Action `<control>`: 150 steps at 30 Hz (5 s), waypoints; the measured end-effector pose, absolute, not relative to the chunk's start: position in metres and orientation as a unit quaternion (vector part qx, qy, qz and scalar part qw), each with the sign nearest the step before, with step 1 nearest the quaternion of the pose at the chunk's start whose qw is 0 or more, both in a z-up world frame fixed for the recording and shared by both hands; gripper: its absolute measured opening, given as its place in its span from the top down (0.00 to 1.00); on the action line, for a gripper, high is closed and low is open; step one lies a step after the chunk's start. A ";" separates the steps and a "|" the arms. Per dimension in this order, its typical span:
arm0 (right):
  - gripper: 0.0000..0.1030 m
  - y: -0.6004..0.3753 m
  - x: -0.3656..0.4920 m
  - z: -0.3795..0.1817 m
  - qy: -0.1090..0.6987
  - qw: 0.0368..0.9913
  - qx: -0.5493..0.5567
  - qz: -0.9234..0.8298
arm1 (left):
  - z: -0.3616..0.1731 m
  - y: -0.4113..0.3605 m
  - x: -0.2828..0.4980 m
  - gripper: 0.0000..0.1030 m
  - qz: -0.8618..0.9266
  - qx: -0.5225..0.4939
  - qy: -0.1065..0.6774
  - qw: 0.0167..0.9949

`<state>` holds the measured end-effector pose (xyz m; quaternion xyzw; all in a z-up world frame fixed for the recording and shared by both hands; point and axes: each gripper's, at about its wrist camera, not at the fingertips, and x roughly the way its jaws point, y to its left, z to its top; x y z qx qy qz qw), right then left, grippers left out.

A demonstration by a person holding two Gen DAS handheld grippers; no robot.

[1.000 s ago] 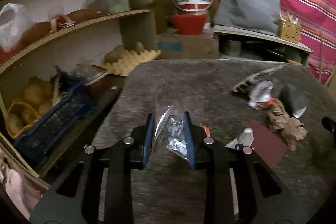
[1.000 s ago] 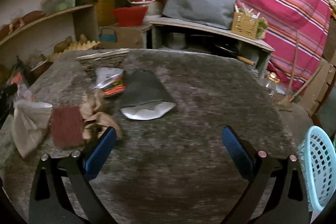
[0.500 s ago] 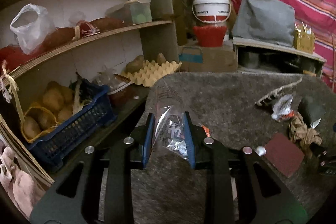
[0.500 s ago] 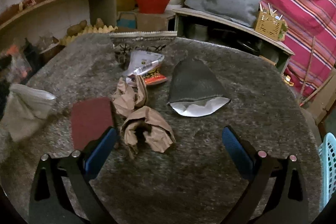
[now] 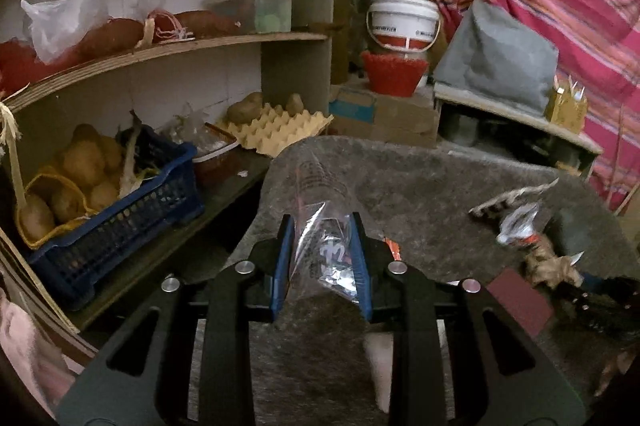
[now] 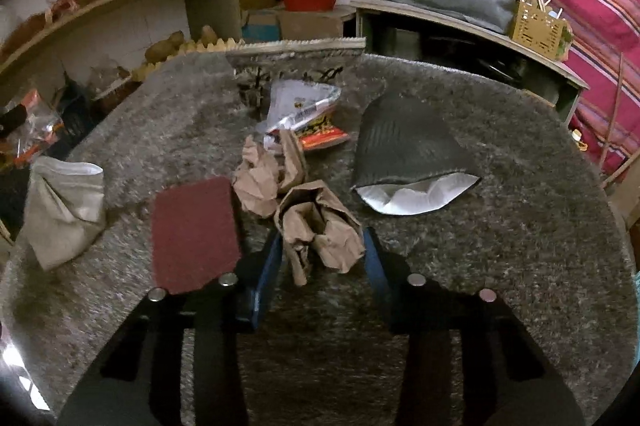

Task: Collect trash
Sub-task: 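Grasp the crumpled brown paper bag with the right tool, then carry both bags over the basket and open the left tool to drop the clear bag, then open the right tool to drop the brown paper bag into the basket, then return to the table and grasp the white face mask with the left tool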

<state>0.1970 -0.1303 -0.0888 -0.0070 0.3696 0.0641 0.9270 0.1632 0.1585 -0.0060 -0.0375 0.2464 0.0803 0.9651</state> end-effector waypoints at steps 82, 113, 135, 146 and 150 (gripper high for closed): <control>0.63 -0.571 0.006 -0.060 0.295 0.919 0.116 -0.234 | -0.028 -0.377 0.108 0.74 -0.291 0.108 0.247 0.918; 0.63 -0.579 0.012 -0.067 0.297 0.914 0.132 -0.243 | -0.027 -0.406 0.110 0.24 -0.299 0.107 0.258 0.912; 0.09 -0.509 0.051 -0.050 0.292 0.920 0.104 -0.240 | -0.018 -0.198 0.138 0.05 -0.143 0.073 0.253 0.954; 0.09 -0.404 0.105 -0.046 0.295 0.939 0.075 -0.158 | -0.026 -0.081 0.161 0.05 -0.054 0.054 0.275 0.958; 0.09 -0.368 0.122 -0.052 0.303 0.941 0.064 -0.139 | -0.033 -0.037 0.168 0.05 -0.033 0.026 0.290 0.956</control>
